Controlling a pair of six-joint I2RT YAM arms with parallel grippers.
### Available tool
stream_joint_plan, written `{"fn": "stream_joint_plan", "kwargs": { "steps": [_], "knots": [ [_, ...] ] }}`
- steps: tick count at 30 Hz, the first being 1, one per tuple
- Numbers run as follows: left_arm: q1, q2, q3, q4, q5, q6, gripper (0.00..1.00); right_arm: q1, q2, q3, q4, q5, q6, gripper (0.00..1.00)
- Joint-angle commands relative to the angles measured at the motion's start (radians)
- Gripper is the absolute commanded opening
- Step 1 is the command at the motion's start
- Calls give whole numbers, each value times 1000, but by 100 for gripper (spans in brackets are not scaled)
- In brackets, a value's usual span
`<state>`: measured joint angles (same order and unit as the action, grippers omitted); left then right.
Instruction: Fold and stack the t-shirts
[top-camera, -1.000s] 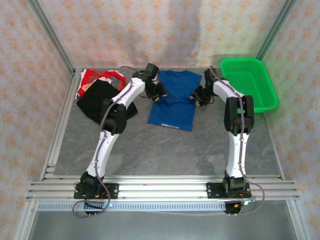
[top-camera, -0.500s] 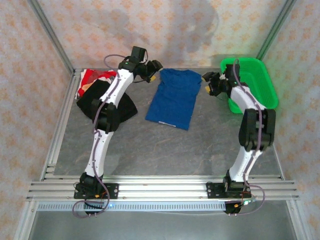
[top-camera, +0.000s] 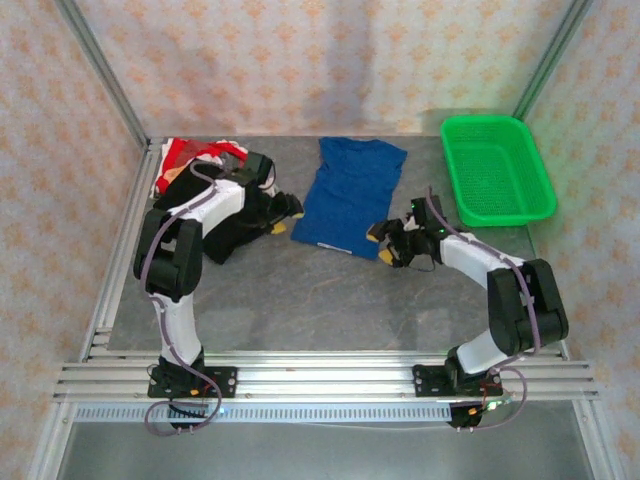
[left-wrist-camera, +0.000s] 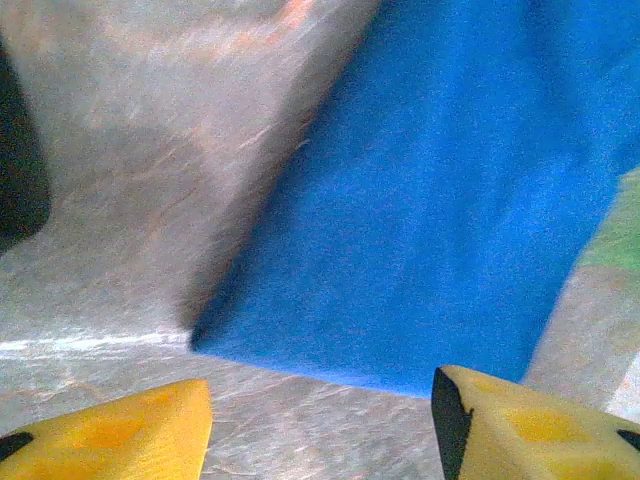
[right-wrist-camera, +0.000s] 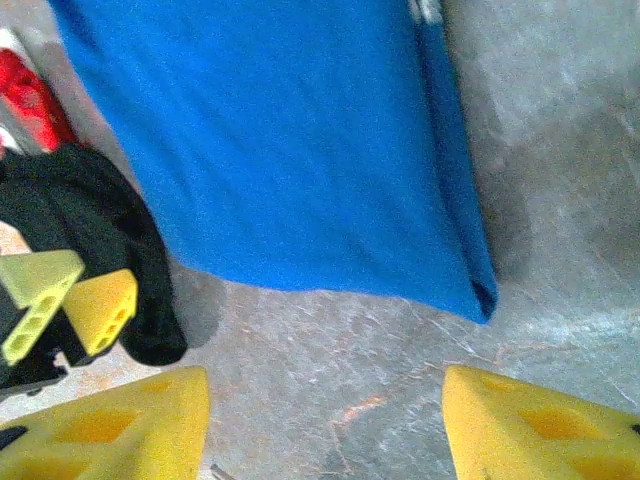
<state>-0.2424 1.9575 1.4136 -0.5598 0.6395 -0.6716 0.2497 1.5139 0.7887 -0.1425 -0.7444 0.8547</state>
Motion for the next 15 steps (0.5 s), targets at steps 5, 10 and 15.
{"fn": "stream_joint_plan", "kwargs": {
  "steps": [5, 10, 15],
  "knots": [
    [-9, 24, -80, 139, 34, 27, 57, 34, 79, -40, 159, 56, 82, 58],
    [-10, 73, -63, 168, 4, 4, 56, 40, 150, -39, 203, 74, 96, 57],
    [-20, 133, -20, 195, -2, -18, 53, 40, 236, -3, 255, 86, 116, 51]
  ]
}}
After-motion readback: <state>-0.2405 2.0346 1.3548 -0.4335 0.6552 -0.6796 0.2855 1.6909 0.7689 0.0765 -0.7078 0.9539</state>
